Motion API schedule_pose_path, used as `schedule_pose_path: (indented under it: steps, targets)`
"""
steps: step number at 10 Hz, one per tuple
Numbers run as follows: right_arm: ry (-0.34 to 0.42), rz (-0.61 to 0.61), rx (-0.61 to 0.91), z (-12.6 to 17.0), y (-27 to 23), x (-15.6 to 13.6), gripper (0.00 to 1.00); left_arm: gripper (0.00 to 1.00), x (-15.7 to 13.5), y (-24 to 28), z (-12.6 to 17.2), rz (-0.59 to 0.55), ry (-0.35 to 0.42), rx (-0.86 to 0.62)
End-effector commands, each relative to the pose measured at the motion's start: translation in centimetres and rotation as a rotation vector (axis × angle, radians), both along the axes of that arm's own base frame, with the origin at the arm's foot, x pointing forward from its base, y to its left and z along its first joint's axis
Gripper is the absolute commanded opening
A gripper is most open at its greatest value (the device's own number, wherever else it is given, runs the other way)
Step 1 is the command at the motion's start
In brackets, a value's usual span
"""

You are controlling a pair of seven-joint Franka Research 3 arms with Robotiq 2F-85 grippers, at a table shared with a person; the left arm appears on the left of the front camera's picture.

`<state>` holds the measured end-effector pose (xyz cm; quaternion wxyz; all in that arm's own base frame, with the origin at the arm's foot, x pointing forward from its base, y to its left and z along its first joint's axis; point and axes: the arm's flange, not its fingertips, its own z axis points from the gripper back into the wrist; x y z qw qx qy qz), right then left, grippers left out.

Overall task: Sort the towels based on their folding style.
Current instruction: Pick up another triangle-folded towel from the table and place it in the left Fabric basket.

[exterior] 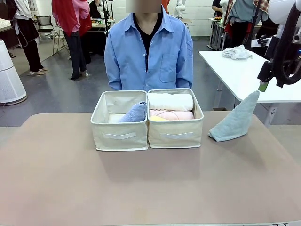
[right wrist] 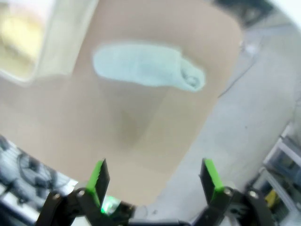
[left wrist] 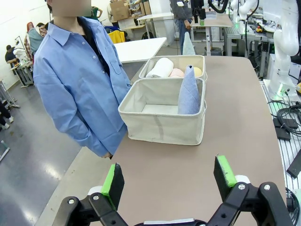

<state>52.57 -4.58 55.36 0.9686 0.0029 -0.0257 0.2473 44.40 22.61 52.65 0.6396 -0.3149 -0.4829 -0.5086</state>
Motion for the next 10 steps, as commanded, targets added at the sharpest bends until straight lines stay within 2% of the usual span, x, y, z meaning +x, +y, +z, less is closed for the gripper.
schedule_pose_path:
  steps: [1,2,3,4,5,7,8,10]
  targets:
    - [-0.060,0.632,-0.118,-0.2,0.9,-1.8,1.00,1.00,-0.3,0.1,0.0,-0.003,-0.005,0.009]
    - [-0.085,0.882,-0.129,-0.7,1.2,-2.4,1.00,1.00,-0.3,0.1,0.0,-0.003,-0.005,0.009]
    - [-0.058,1.015,-0.132,-1.6,1.6,-2.4,1.00,1.00,-0.3,0.1,0.0,-0.003,-0.005,0.009]
    - [-0.038,0.778,-0.188,-2.0,2.4,-1.4,1.00,1.00,-0.3,0.1,0.0,-0.003,-0.005,0.009]
    - [0.008,0.508,-0.068,-0.3,2.4,-1.6,1.00,1.00,-0.3,0.1,0.0,-0.003,-0.005,0.009]
    - [0.008,0.508,-0.068,-0.3,2.4,-1.6,1.00,1.00,-0.3,0.1,0.0,-0.003,-0.005,0.009]
    - [0.014,0.621,-0.104,-0.9,2.6,-1.6,1.00,1.00,-0.3,0.1,0.0,-0.003,-0.005,0.009]
    - [0.082,0.996,0.047,-0.4,1.0,0.8,1.00,1.00,-0.3,0.1,0.0,-0.003,-0.005,0.009]
